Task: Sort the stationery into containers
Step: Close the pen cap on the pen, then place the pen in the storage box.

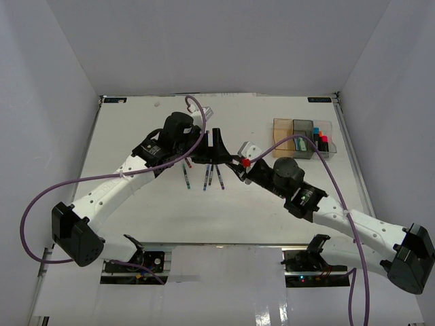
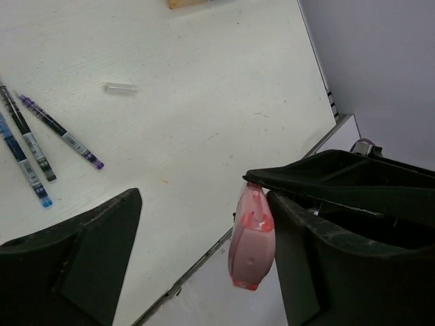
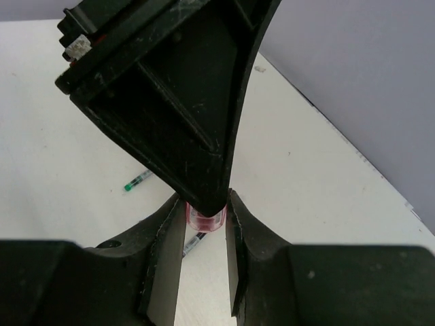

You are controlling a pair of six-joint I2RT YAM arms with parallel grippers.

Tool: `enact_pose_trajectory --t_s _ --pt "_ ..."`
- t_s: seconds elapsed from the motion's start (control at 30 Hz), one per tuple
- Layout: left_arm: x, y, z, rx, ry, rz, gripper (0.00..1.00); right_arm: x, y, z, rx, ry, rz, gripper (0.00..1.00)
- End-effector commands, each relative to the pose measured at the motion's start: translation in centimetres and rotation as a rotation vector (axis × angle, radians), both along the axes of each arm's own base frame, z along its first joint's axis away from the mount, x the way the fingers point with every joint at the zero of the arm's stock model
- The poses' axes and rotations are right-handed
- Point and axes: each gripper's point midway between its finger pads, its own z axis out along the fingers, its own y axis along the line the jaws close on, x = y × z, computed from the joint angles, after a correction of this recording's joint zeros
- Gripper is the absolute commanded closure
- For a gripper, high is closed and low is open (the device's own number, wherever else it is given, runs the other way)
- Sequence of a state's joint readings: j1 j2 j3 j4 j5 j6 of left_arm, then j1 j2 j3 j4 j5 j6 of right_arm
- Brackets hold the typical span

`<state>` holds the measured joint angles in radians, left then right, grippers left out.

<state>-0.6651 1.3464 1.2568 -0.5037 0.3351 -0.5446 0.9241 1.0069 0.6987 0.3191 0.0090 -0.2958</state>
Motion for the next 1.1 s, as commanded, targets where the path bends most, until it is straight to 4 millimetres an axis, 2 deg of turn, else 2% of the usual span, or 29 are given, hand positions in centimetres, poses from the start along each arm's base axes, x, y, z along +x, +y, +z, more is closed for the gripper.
enact_pose_trajectory --t_s 0.0,0.17,0.3,0.4,0.5,0.53,0.57,0.6,0.63,0.67,0.7,0.73,0.77,0.8,0.83,0.87,0.9,0.93,0.97,1.0,1.03,1.07 --pt "0.9 0.1 4.7 -0.051 -0.098 0.043 0.13 0.1 -0.1 0.8 0.072 -0.028 -0.021 0.81" --pt "2.1 0.3 7.9 -0.1 -0.187 0.095 0.04 0.3 -0.1 -3.2 0.011 0.048 -0.039 0.81" --pt "2.7 0.8 9.7 -0.135 -0.251 0.144 0.02 0.8 0.0 -6.1 -0.05 0.104 -0.063 0.81" --pt "3.1 1.8 10.8 -0.139 -0.308 0.185 0.02 2.0 -0.8 -7.4 -0.077 0.123 -0.147 0.81" --pt "3.9 4.3 10.5 -0.09 -0.362 0.29 0.02 4.4 -2.4 -9.2 -0.129 0.17 -0.282 0.82" --pt "4.4 5.4 10.1 -0.06 -0.377 0.338 0.02 5.8 -3.8 -9.4 -0.134 0.182 -0.357 0.82" --pt "5.1 7.3 9.3 -0.012 -0.392 0.417 0.02 6.7 -4.2 -8.8 -0.11 0.202 -0.398 0.82" --pt "5.5 8.5 8.6 0.03 -0.408 0.447 0.02 7.7 -5.1 -9.3 -0.119 0.224 -0.459 0.82" --pt "5.7 9.4 7.9 0.066 -0.408 0.473 0.02 8.9 -6.9 -9.9 -0.133 0.257 -0.532 0.82" --pt "6.4 11.2 6.7 0.112 -0.404 0.525 0.02 9.7 -7.8 -10.1 -0.115 0.294 -0.581 0.81" --pt "6.7 12.0 6.1 0.136 -0.402 0.542 0.02 11.1 -8.5 -9.7 -0.104 0.313 -0.633 0.81" --pt "6.9 12.8 5.3 0.162 -0.4 0.554 0.02 12.3 -10.9 -10.3 -0.118 0.357 -0.711 0.81" --pt "7.6 14.3 3.8 0.2 -0.383 0.589 0.02 13.2 -11.8 -10.4 -0.105 0.385 -0.753 0.81" --pt "7.8 15.1 3.0 0.218 -0.378 0.606 0.02 14.4 -12.4 -9.8 -0.079 0.405 -0.794 0.81" --pt "8.3 15.7 2.4 0.23 -0.379 0.623 0.02 15.6 -14.5 -9.7 -0.065 0.42 -0.858 0.81" --pt "8.8 16.9 1.6 0.255 -0.374 0.649 0.02 16.1 -15.6 -9.8 -0.066 0.44 -0.891 0.81" --pt "8.9 17.4 -0.5 0.288 -0.346 0.65 0.02 17.3 -16.0 -9.1 -0.042 0.449 -0.918 0.81" --pt "9.3 17.8 -1.2 0.3 -0.347 0.656 0.02 18.2 -17.7 -8.9 -0.029 0.458 -0.968 0.8" --pt "9.5 18.4 -2.2 0.319 -0.333 0.667 0.02 18.7 -18.7 -9.1 -0.038 0.48 -0.997 0.8" --pt "9.5 18.6 -3.7 0.34 -0.31 0.657 0.02 19.2 -19.4 -10.3 -0.059 0.522 -1.025 0.8" --pt "9.6 18.8 -4.9 0.365 -0.279 0.643 0.02 20.5 -21.0 -9.1 -0.033 0.519 -1.067 0.8" --pt "9.7 19.3 -5.3 0.379 -0.254 0.654 0.02 20.8 -21.7 -10.7 -0.072 0.561 -1.092 0.79"
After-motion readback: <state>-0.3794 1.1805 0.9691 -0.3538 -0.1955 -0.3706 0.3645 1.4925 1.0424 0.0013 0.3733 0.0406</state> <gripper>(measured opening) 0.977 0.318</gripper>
